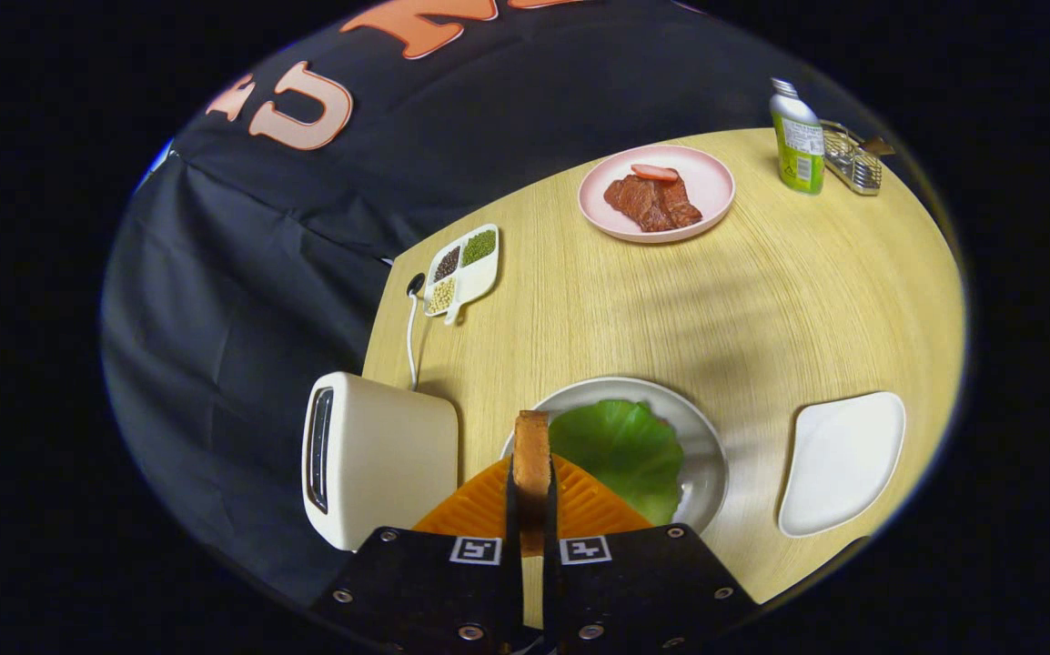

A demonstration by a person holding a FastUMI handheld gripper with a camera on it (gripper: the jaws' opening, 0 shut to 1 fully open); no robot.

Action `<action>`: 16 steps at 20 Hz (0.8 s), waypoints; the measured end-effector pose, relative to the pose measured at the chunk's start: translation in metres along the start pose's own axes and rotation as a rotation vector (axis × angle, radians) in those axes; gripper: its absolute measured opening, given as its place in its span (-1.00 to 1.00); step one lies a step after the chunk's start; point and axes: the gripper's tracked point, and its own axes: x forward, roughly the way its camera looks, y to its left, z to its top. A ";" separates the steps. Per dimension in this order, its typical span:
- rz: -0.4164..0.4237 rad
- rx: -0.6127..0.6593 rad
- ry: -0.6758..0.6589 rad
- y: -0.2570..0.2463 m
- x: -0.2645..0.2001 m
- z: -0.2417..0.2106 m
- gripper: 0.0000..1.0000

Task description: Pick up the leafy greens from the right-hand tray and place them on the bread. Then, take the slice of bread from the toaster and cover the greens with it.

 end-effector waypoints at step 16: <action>-0.172 0.024 0.053 -0.094 0.006 -0.022 0.02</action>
